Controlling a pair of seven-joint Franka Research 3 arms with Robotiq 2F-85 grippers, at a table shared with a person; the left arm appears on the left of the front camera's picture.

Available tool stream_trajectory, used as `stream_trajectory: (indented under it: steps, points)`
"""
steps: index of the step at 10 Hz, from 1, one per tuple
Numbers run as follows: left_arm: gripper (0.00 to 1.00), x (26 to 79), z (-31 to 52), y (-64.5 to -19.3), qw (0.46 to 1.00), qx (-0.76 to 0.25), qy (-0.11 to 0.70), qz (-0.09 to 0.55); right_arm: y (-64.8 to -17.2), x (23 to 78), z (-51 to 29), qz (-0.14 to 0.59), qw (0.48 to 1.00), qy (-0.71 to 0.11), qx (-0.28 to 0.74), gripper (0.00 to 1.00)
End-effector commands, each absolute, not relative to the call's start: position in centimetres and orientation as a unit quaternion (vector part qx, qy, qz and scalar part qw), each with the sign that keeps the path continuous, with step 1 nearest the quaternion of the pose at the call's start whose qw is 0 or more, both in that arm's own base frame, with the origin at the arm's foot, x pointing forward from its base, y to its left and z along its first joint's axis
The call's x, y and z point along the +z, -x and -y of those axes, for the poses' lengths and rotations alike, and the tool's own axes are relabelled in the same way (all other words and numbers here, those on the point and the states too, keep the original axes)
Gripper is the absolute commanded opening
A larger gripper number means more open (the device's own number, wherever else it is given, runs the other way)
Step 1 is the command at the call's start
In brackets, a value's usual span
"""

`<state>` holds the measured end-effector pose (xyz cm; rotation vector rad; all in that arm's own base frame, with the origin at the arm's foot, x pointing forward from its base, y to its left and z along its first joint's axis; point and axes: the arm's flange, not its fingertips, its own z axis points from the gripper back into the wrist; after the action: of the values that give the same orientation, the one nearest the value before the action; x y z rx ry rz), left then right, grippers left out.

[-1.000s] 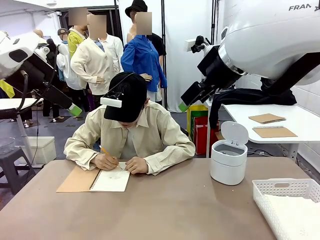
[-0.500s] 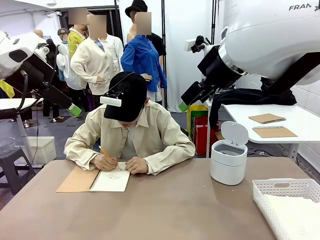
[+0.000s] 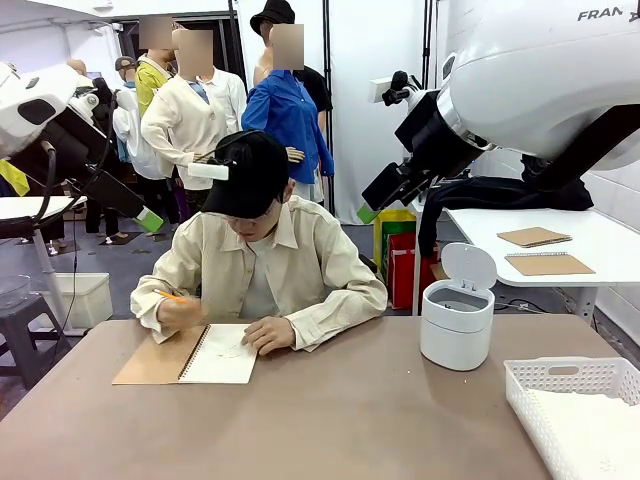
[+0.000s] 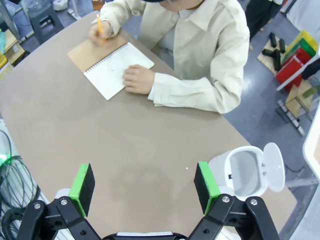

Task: Sort the paper based on its condition.
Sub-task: If a person hands you a paper, place it in the Organizing basket , and if it's crumpled, put it in the Trash can.

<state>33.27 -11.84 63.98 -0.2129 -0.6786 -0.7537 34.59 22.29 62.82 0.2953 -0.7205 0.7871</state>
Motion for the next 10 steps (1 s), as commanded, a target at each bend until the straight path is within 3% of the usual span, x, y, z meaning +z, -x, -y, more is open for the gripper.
stream_trajectory:
  steps: [1,10]
  points:
    - [1.00,63.92,11.82,-33.30,0.870,-0.358,0.103,0.323,-34.59,62.79,-22.27,0.340,0.852,-0.140,0.373,1.00]
    - [1.00,63.92,11.82,-33.30,0.870,-0.358,0.103,0.323,-34.59,62.79,-22.27,0.340,0.852,-0.140,0.373,1.00]
